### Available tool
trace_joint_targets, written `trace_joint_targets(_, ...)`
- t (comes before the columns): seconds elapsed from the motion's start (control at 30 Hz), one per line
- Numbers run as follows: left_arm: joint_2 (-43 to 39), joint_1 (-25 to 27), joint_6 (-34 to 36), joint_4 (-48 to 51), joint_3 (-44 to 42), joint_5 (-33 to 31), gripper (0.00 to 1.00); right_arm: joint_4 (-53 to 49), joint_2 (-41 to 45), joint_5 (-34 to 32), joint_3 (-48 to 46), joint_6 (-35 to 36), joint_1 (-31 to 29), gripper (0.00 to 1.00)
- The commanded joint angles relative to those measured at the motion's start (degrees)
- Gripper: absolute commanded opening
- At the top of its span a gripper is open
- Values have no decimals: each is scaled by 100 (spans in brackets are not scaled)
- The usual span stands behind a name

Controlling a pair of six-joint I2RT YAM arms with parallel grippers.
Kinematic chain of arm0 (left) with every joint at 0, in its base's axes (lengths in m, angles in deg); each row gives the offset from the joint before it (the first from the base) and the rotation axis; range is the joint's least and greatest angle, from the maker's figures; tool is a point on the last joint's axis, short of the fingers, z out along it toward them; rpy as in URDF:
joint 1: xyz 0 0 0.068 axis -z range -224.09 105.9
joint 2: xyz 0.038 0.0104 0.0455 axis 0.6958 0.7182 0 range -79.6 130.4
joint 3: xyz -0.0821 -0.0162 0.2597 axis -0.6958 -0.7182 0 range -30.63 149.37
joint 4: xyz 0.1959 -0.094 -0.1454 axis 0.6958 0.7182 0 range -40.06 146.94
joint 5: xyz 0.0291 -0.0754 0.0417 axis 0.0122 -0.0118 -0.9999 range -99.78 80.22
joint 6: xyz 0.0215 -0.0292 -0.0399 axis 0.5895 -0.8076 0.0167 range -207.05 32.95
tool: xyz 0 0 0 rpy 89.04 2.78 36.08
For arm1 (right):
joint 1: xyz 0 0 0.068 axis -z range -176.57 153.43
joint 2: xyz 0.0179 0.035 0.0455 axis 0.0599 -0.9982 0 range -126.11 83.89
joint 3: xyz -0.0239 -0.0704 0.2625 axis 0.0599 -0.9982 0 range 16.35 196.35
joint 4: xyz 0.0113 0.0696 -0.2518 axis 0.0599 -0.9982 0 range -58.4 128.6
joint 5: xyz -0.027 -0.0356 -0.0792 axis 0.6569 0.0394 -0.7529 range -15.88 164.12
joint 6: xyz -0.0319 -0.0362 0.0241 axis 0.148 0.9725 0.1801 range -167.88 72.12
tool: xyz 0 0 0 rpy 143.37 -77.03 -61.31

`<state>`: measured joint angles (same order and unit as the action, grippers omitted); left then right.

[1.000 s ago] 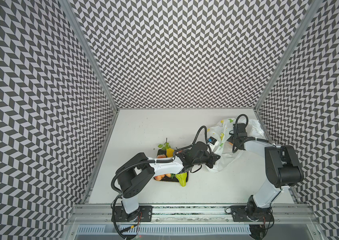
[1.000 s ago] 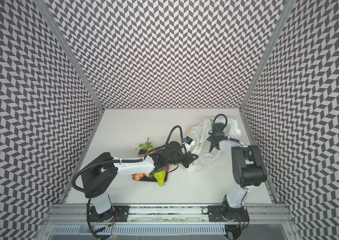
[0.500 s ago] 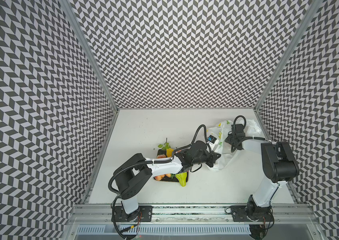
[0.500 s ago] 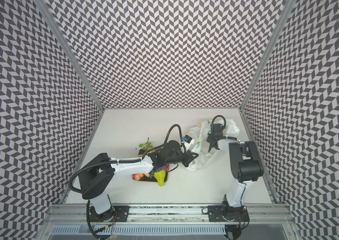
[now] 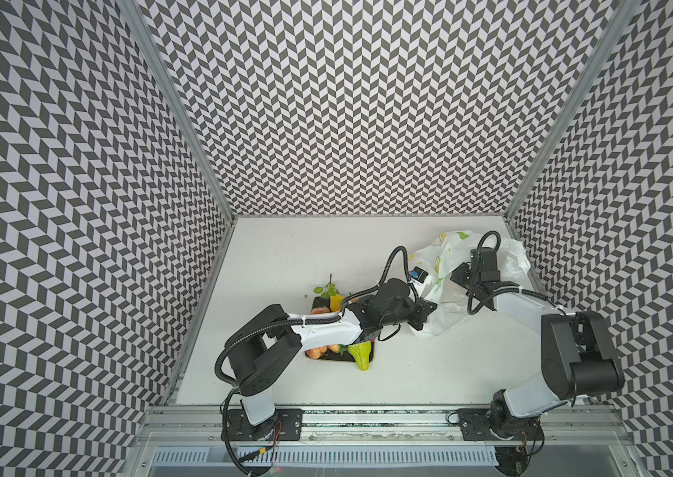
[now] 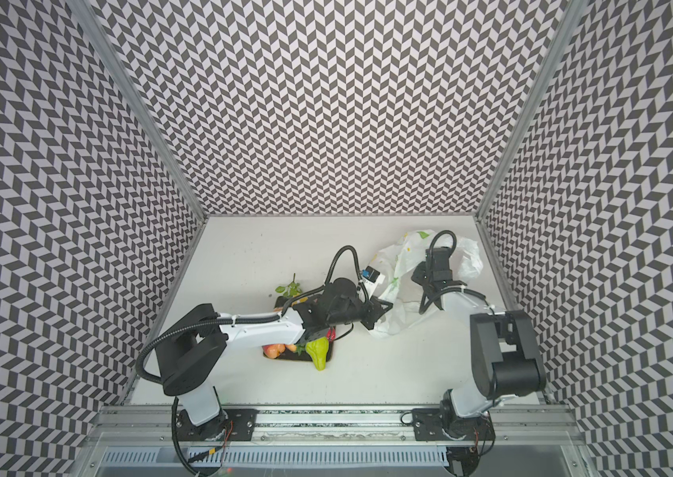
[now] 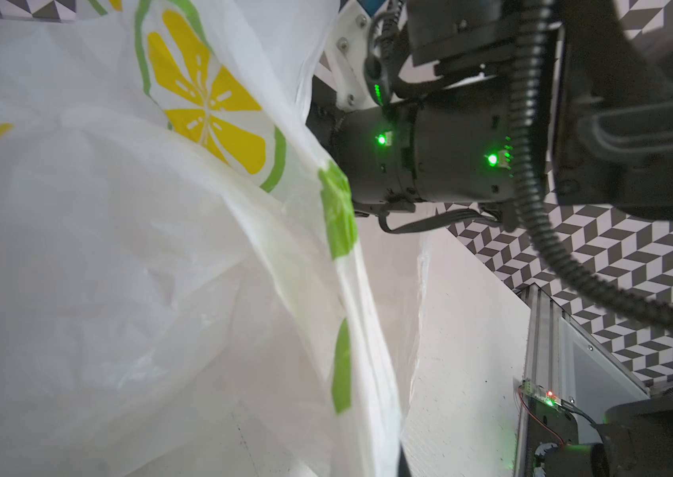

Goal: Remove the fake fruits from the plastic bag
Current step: 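Close the right gripper on the larger red apple inside the bag, then lift the red apple out with the right gripper while the left releases the bag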

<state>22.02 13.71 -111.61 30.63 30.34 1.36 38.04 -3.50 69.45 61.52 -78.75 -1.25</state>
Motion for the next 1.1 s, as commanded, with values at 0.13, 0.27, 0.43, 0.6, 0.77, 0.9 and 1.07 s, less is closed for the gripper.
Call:
trace_joint_targets(0.13, 97, -142, -59, -132, 251, -125, 0, 224, 897, 678, -569, 268, -8, 46)
trace_joint_targets(0.27, 174, -255, -33, -74, 422, -134, 0, 61, 1188, 938, -714, 401, -45, 46)
trace_joint_targets(0.43, 374, -429, 37, 54, 723, -87, 0, -78, 1532, 1173, -819, 656, -143, 46)
trace_joint_targets(0.6, 590, -544, 179, 342, 1093, -188, 0, -285, 2010, 1214, -841, 793, -316, 46)
trace_joint_targets(0.77, 809, -638, 345, 575, 1443, -182, 0, -520, 2435, 1131, -848, 788, -357, 46)
trace_joint_targets(0.9, 1009, -680, 400, 691, 1655, -170, 0, -722, 2735, 1081, -852, 741, -357, 46)
trace_joint_targets(1.07, 1294, -735, 282, 718, 1869, -219, 0, -890, 3109, 749, -918, 635, -352, 46)
